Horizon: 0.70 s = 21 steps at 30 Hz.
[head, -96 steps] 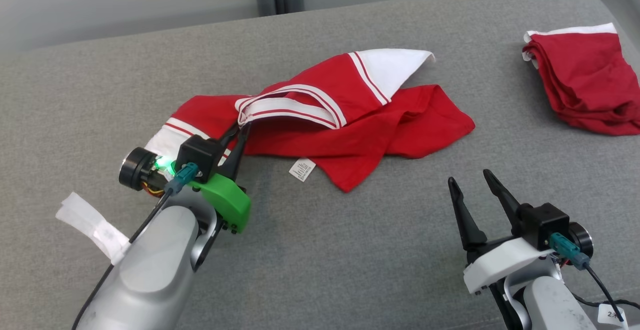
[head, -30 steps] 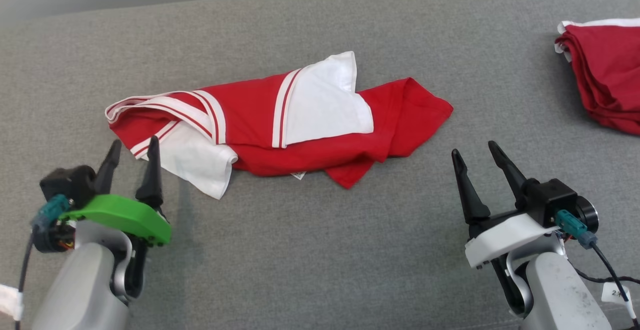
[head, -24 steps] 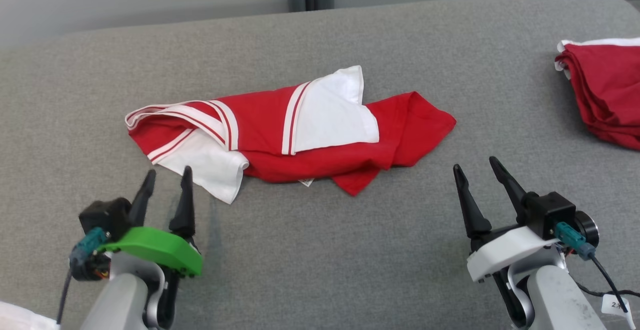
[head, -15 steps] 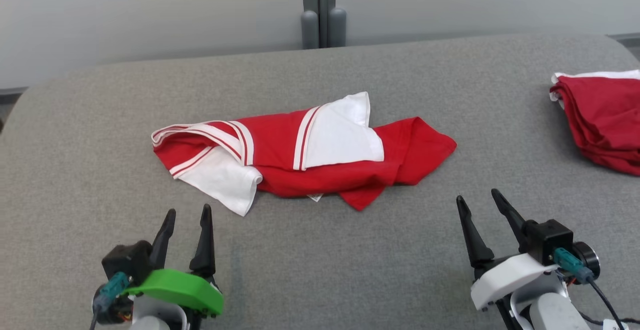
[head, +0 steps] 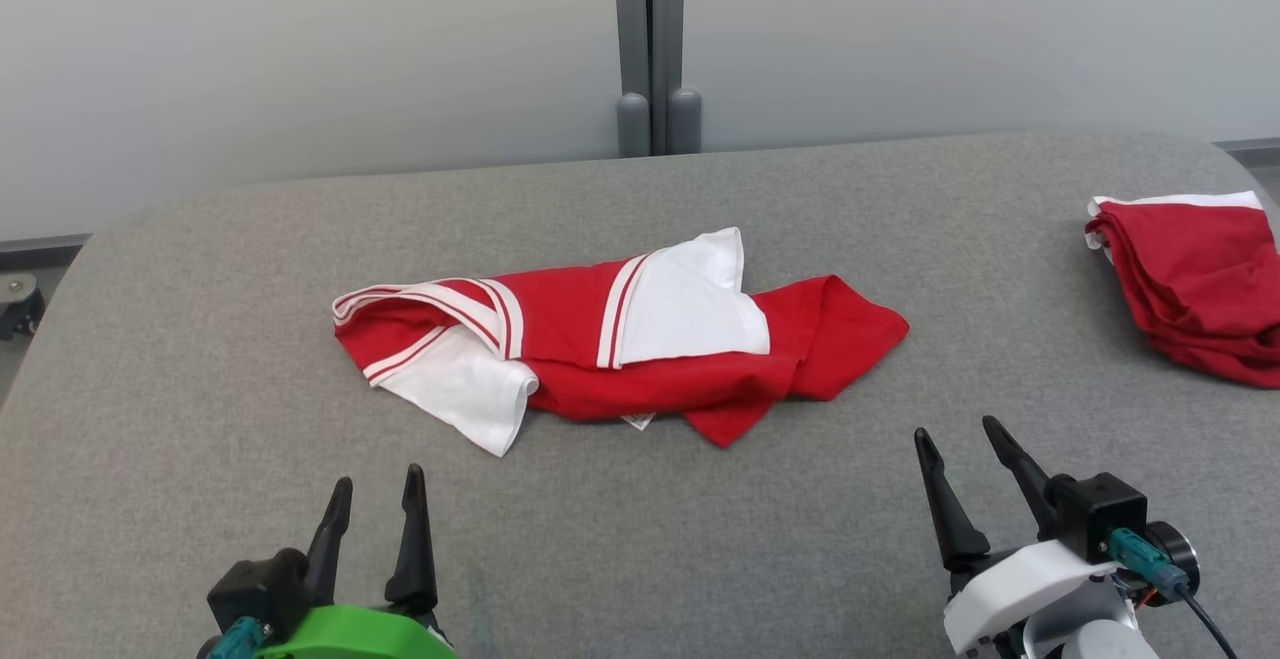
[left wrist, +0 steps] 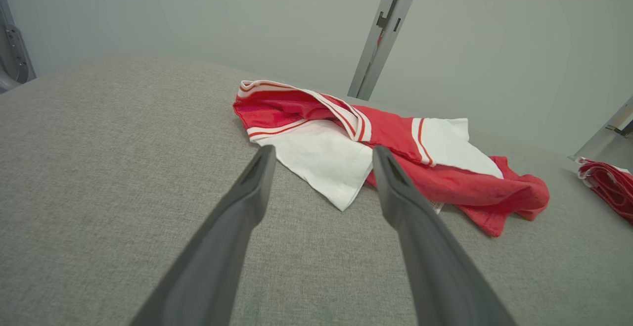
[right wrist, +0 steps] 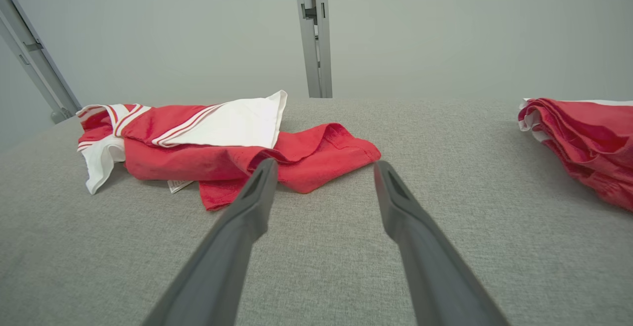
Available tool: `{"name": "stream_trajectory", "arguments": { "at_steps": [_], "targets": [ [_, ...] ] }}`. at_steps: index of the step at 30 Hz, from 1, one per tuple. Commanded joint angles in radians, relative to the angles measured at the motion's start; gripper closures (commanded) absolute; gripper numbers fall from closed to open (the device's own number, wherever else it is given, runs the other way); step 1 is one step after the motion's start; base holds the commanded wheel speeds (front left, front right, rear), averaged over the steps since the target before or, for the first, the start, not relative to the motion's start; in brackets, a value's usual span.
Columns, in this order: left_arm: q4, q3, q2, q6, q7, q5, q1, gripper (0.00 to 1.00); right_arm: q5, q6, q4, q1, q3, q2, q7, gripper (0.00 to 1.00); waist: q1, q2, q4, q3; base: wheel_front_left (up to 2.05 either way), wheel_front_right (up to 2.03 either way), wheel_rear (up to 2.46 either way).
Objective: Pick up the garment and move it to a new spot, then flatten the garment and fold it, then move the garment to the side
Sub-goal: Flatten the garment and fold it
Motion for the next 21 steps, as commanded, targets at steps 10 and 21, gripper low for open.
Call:
{"name": "stream_trajectory", "arguments": {
  "at_steps": [10, 21],
  "targets": [
    [0.003, 0.020, -0.016, -0.019, 0.000, 0.037, 0.028, 0.00, 0.015, -0.002, 0.008, 0.012, 0.010, -0.004, -0.005, 0.00, 0.0000, 0.0000, -0.001, -0.003, 0.00, 0.00, 0.00],
    [0.066, 0.012, -0.019, -0.020, 0.000, 0.053, 0.002, 0.00, 0.018, -0.002, 0.004, -0.003, 0.008, -0.004, -0.005, 0.00, 0.0000, 0.0000, -0.004, 0.007, 0.00, 0.00, 0.00]
  ]
}}
